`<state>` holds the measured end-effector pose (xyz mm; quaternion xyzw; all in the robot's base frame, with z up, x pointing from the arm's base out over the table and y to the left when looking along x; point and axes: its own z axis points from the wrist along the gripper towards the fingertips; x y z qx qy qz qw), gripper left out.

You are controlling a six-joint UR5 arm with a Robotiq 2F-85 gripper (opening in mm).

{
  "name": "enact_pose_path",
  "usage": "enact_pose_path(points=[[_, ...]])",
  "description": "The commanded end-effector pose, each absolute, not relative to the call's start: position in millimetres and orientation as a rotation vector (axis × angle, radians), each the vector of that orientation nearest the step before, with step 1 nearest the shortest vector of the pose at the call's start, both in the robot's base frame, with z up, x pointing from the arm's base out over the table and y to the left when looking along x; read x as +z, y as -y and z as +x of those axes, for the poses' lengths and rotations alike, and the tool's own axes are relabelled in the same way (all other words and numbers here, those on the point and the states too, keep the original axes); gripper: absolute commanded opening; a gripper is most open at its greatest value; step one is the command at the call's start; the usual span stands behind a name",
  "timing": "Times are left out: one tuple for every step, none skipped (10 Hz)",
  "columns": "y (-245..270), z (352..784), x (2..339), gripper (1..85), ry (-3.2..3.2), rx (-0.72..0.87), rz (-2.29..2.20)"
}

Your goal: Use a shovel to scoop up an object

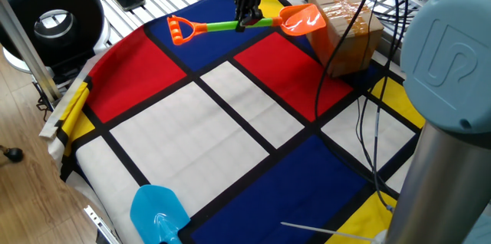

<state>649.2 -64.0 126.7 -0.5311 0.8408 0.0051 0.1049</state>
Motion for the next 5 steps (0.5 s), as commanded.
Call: enact_pose_path(points=[[64.6,650.2,128.3,1.0,-2.482,0.016,-1.550],[64.2,649.8,128.3,1.0,-2.482,0.019,-1.552],[62.2,649.8,128.5,1.0,-2.480,0.029,-1.547],[61.8,650.2,128.7,1.0,-2.479,0.030,-1.544],[61.8,649.8,128.6,1.0,-2.478,0.031,-1.548]])
